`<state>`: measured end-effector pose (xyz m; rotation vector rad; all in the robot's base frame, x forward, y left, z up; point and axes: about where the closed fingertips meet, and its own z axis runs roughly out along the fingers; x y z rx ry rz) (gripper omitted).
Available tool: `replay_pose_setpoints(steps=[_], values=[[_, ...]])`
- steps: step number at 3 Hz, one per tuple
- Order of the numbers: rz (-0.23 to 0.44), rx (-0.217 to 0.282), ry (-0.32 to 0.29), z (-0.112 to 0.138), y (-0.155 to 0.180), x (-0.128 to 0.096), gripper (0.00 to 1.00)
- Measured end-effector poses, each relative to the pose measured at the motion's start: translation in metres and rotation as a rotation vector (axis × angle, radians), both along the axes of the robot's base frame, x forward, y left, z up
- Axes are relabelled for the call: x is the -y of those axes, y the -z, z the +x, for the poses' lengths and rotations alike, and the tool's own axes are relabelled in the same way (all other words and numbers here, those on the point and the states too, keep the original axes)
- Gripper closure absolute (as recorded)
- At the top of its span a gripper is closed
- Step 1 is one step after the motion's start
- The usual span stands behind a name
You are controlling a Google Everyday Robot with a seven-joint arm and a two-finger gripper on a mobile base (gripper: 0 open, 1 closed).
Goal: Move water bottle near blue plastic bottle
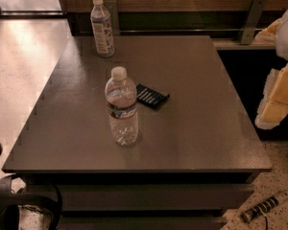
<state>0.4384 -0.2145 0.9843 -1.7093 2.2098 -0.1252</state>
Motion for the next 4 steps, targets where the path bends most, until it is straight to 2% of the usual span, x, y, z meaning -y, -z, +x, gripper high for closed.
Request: replay_pose_setpoints(steps=[1, 2, 3, 4], values=[[0.000, 0.000, 0.000, 0.000, 0.000, 0.000, 0.00], [0.049, 0.009, -0.006, 0.000, -0.001, -0.005, 0.00], [0.181, 0.047, -0.045, -0.004, 0.009, -0.016, 0.00], [0.405, 0.142, -0.107, 0.002, 0.034, -0.038, 0.00]])
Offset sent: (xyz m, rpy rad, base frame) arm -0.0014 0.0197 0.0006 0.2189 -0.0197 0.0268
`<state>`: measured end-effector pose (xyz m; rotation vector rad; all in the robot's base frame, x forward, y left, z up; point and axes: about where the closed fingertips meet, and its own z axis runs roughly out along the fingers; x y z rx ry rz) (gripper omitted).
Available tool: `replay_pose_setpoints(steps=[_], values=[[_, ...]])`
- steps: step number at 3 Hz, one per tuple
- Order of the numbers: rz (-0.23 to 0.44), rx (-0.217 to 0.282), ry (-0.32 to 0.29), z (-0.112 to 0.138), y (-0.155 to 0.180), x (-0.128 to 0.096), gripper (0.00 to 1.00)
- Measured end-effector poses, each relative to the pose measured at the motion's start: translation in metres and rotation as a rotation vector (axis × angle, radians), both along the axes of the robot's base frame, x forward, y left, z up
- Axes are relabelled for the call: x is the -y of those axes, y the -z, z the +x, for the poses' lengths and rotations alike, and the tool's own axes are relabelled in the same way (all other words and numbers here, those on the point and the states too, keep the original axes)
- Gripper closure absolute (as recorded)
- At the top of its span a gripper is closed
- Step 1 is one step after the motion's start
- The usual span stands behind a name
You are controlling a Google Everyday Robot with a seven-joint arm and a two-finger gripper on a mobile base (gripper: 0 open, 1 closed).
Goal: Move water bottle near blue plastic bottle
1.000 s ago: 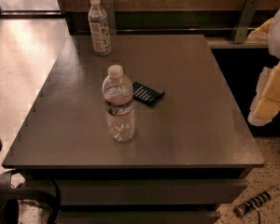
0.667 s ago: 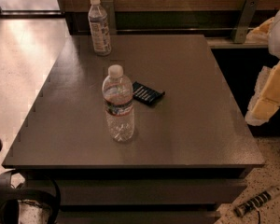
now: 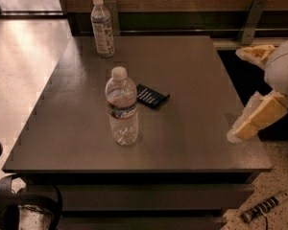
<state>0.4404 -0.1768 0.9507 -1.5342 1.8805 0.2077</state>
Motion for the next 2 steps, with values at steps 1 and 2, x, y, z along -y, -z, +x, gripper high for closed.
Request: replay_pose_setpoints(steps=[1, 2], values=[[0.222, -0.004, -0.063, 0.004, 0.018, -0.041, 0.00], [0.443, -0.065, -0.112, 0.001, 0.017, -0.088, 0.00]])
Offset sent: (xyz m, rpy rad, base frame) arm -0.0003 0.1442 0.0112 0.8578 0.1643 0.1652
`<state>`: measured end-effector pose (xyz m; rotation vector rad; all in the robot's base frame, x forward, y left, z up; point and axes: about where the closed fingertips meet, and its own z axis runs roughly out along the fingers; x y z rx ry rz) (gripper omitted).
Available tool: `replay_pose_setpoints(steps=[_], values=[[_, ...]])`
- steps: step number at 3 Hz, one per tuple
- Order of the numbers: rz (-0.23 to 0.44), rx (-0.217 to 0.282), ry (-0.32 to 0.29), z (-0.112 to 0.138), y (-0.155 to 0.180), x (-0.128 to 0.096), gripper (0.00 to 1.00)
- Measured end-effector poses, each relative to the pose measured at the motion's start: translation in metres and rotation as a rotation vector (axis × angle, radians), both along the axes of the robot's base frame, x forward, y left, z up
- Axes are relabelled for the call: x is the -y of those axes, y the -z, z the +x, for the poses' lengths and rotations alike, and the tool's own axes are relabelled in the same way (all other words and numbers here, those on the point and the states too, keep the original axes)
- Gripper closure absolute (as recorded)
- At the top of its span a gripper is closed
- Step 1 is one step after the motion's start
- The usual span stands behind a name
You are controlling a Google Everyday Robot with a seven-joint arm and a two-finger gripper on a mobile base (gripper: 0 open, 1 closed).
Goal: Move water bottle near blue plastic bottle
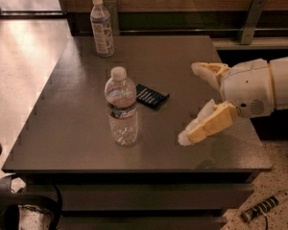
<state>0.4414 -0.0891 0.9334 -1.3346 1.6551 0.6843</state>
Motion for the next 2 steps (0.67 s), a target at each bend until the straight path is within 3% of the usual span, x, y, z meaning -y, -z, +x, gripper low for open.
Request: replay_pose_setpoints(steps=[1, 2], values=[[0.198, -0.048, -0.036, -0.004, -0.011, -0.041, 0.00], [0.279, -0.065, -0.057, -0.008, -0.022, -0.062, 0.00]])
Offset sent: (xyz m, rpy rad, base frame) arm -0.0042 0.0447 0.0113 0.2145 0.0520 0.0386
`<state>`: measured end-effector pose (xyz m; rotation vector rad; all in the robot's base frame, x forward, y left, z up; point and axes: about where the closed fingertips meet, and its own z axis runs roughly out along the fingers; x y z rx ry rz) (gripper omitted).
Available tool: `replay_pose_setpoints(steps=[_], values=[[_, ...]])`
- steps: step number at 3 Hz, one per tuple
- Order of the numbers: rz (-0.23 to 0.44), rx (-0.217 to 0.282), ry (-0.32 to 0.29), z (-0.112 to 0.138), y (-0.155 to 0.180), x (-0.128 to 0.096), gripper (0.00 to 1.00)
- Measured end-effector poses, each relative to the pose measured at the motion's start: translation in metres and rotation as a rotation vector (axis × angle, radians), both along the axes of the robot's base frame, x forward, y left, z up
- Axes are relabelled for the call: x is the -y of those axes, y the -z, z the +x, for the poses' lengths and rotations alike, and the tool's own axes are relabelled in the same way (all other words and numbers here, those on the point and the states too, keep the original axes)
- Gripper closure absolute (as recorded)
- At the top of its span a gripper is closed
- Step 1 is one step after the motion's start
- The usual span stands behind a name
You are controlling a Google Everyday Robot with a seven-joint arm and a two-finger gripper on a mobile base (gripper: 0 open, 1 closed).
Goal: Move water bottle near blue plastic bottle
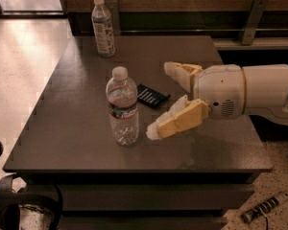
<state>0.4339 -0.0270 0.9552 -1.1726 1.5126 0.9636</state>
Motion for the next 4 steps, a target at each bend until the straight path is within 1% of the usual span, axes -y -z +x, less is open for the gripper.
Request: replay_pose_setpoints(steps=[1, 2, 3, 4], values=[[-0.015, 0.004, 0.002, 0.000, 0.001, 0.002, 0.00], [0.003, 0.015, 0.000, 0.002, 0.006, -0.003, 0.00], [0.059, 0.039, -0.006, 0.009, 0.016, -0.017, 0.00], [0.135, 0.065, -0.022, 0.020, 0.027, -0.040, 0.00]])
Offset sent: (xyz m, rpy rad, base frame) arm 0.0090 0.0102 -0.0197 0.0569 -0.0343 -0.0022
